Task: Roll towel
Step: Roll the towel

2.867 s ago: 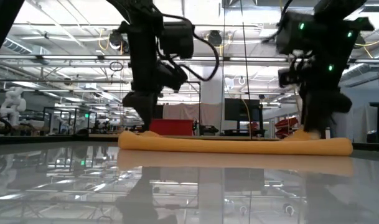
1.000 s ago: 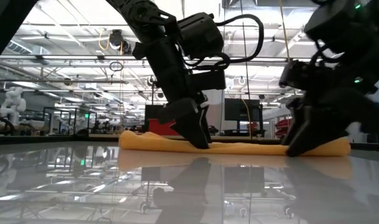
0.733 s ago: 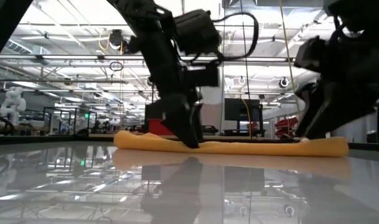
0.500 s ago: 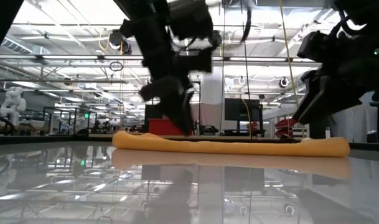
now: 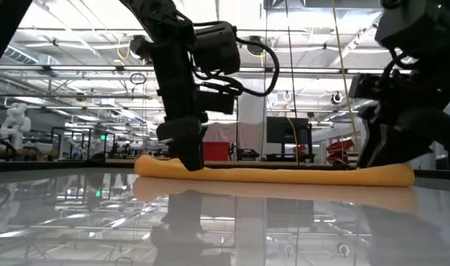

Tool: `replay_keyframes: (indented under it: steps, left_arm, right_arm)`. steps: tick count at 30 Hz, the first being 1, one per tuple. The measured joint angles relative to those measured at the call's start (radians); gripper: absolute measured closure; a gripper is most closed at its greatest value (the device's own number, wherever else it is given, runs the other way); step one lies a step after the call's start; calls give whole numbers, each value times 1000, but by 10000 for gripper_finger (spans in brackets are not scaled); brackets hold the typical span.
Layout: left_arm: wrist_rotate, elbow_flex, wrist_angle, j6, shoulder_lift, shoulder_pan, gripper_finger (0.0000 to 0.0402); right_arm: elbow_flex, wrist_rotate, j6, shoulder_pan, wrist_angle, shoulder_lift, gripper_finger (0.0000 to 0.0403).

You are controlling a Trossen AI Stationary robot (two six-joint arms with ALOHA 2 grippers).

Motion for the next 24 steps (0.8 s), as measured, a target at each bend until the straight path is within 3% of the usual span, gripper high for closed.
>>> replay_keyframes:
  steps: [6, 11, 17, 24]
  left_arm:
    - [20, -1, 20, 76, 3, 44, 169]
    - [12, -1, 46, 280, 4, 84, 169]
    - [-41, -3, 207, 624, 8, 121, 169]
    - [-42, -3, 393, 775, 8, 156, 169]
  right_arm:
    - [4, -122, 85, 29, 141, 83, 246]
    - [2, -162, 127, 96, 381, 143, 246]
    - [52, -118, 148, 108, 642, 297, 246]
    - [229, -96, 129, 95, 687, 503, 246]
